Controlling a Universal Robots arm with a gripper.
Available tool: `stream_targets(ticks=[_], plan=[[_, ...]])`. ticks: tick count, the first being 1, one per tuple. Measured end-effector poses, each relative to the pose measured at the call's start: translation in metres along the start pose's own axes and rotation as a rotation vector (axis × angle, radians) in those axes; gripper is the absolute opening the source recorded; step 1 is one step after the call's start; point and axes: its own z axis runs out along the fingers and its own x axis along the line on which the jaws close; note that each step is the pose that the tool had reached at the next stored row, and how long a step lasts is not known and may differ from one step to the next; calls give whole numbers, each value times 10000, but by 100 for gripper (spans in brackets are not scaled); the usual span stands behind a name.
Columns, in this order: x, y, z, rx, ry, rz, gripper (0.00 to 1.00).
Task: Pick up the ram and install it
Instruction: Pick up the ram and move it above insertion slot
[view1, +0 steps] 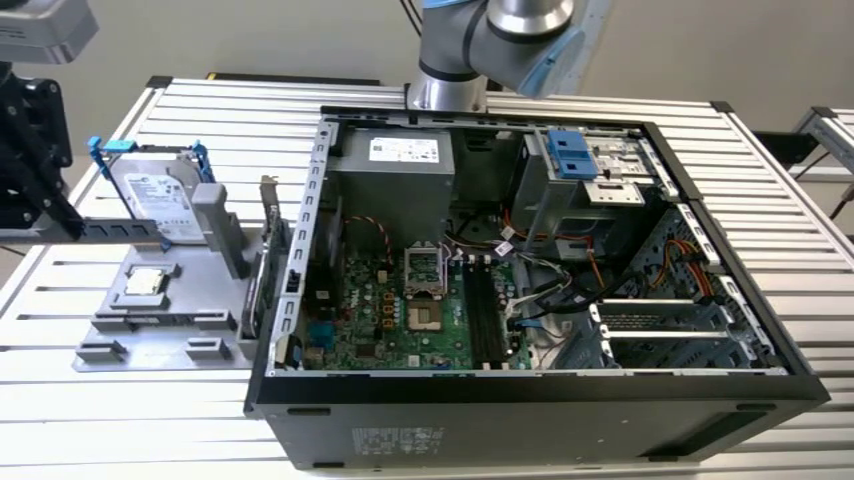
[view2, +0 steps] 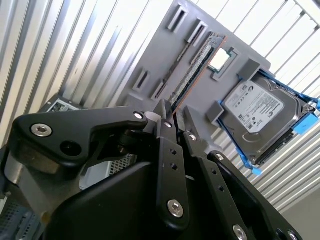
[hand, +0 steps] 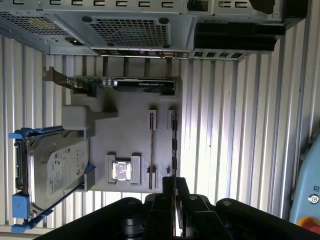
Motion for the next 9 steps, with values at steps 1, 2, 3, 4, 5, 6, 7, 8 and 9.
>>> stream_targets(ticks=[1,2,3,4,5,6,7,8,9], plan=[[0,18,0,0,0,0,0],[-1,36,0,0,0,0,0],[-1,52,0,-1,1,1,0],[-1,69,0,0,0,1,0],[-2,85,0,0,0,1,0],[-2,103,0,0,0,1,0],[-2,120,0,0,0,1,0],[-3,137,-1,0,-1,0,0],[-3,152,-1,0,-1,0,0]])
